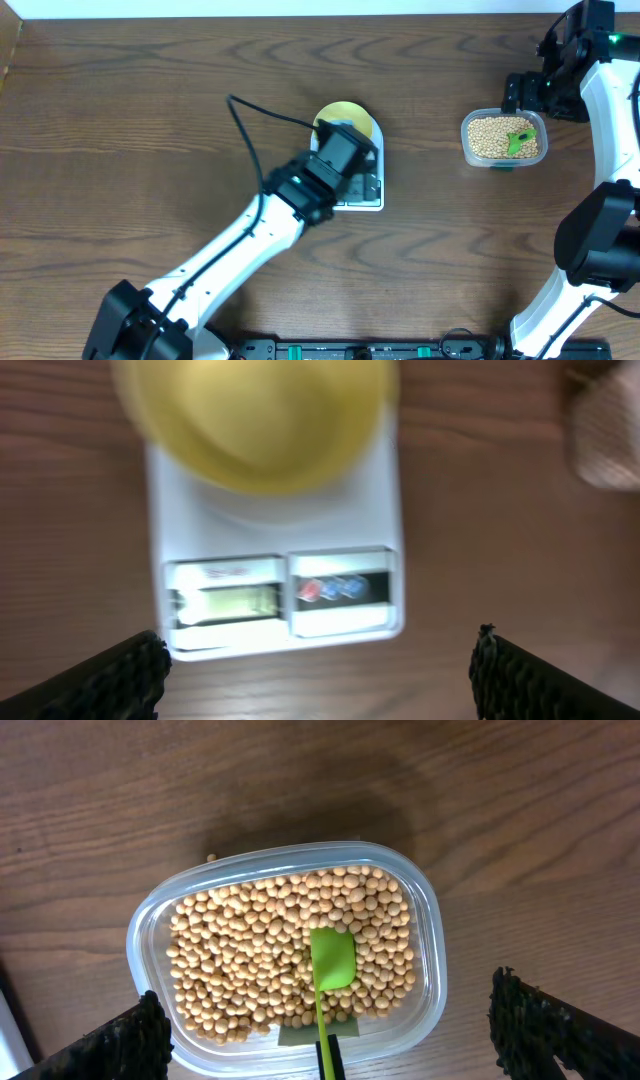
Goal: Scoop item into bowl and weigh 50g on scale
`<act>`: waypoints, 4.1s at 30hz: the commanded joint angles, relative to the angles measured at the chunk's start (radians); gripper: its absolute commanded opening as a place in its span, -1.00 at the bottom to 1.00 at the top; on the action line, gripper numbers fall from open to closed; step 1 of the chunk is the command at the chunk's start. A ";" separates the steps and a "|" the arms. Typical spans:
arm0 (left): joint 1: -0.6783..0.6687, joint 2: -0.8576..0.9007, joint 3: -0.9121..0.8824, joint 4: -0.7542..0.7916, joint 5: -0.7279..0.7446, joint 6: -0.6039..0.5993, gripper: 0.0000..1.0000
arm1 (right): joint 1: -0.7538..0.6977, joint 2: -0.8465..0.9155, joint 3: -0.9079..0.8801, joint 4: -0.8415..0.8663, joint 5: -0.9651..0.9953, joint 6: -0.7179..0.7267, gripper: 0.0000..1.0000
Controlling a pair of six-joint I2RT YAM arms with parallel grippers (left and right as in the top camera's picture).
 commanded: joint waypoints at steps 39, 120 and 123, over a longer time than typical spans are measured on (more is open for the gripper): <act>0.888 0.019 0.000 -0.091 -0.056 0.140 0.96 | -0.010 0.000 0.005 -0.002 -0.005 -0.003 0.98; 0.890 0.197 0.000 0.279 -0.089 0.278 0.96 | -0.010 0.000 0.005 -0.001 -0.005 -0.003 0.98; 0.890 0.197 0.000 0.278 -0.089 0.278 0.95 | -0.010 0.000 0.005 -0.001 -0.005 -0.003 0.98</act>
